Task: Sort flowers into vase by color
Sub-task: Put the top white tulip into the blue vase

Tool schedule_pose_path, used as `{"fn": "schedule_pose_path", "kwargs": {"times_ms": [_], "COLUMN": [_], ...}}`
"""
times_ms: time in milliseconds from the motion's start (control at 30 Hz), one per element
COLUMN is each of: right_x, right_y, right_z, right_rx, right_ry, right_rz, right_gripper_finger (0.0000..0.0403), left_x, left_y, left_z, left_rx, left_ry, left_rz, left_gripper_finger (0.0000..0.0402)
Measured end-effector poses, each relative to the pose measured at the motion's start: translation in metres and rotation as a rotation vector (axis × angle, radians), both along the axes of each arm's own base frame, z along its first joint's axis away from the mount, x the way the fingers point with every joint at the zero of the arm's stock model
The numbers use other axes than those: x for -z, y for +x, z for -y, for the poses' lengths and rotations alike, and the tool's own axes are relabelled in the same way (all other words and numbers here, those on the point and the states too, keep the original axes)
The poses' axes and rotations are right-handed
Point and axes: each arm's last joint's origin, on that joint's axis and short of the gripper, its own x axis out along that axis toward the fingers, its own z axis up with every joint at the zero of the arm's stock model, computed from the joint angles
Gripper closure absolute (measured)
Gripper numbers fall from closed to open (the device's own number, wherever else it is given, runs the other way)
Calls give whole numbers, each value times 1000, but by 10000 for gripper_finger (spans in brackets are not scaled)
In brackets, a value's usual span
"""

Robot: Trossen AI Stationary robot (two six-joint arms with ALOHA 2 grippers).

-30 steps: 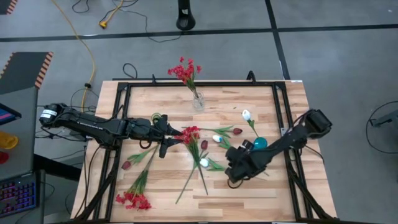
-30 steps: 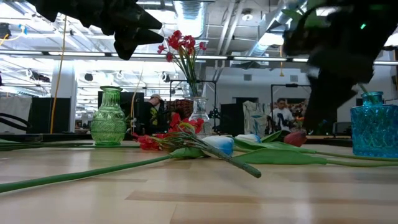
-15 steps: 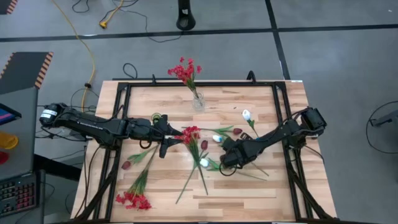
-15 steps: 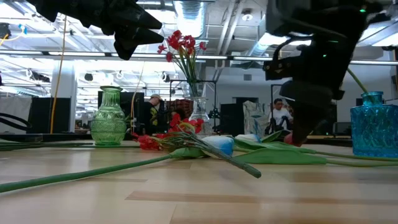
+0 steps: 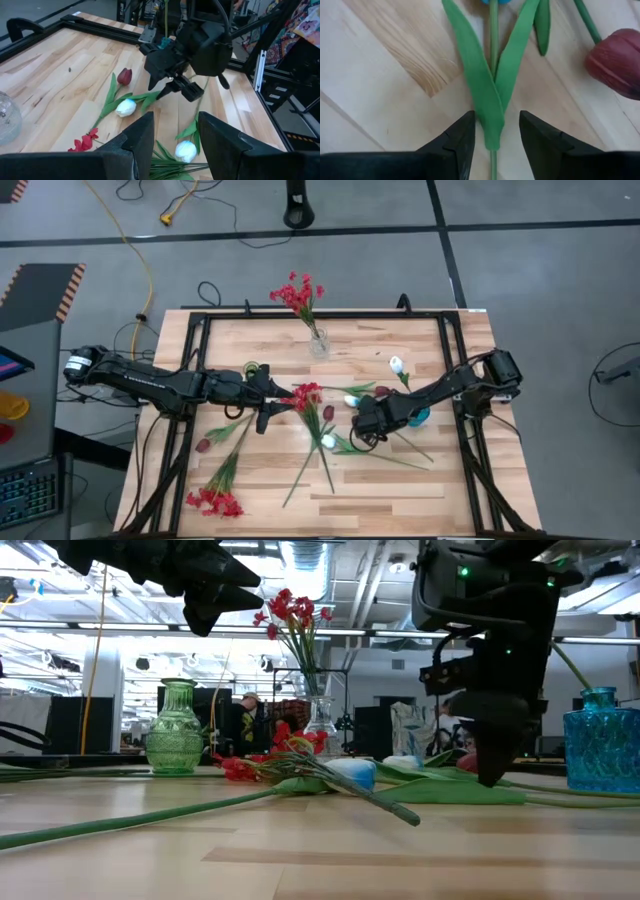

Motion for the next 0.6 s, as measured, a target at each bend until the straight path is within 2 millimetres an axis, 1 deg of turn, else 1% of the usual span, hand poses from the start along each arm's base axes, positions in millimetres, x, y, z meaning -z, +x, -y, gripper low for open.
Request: {"fn": "schedule_pose_path", "kwargs": {"times_ms": [400, 500, 600], "right_x": [0, 0, -2], "right_y": [0, 0, 0], "right_z": [-1, 0, -1], "right_rx": [-1, -1, -2], "right_ry": [28, 28, 44], "right_rz": [-8, -9, -10], "right_gripper_finger": [343, 362, 369], "left_x": [0, 0, 0], "left_y": [0, 0, 0], "left_z": [0, 0, 0], "left_rx": [0, 0, 0], "left_ry": [0, 0, 0], "left_rz": [0, 0, 0], "left_gripper_finger": [260, 260, 260]}}
